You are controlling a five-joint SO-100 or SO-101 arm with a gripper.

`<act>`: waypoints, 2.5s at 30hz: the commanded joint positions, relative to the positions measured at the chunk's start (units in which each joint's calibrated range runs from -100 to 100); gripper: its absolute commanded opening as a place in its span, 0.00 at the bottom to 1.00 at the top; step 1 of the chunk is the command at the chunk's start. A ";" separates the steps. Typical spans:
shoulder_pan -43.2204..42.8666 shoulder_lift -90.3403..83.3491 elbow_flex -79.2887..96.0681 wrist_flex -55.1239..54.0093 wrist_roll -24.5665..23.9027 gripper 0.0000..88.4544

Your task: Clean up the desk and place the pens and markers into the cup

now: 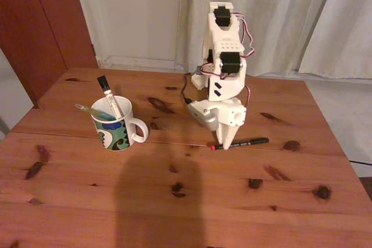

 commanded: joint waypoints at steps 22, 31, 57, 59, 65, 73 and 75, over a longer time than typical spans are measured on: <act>24.78 -30.08 12.51 -0.77 24.57 0.01; 32.50 -36.20 9.99 -0.94 29.18 0.01; 45.29 -15.77 -19.23 -13.50 30.44 0.01; 45.29 -13.95 -21.57 -13.50 30.28 0.01; 45.13 -12.21 -25.09 -13.41 29.29 0.01; 44.72 -12.70 -23.74 -12.64 28.87 0.01; 44.72 -12.70 -22.30 -12.64 29.03 0.01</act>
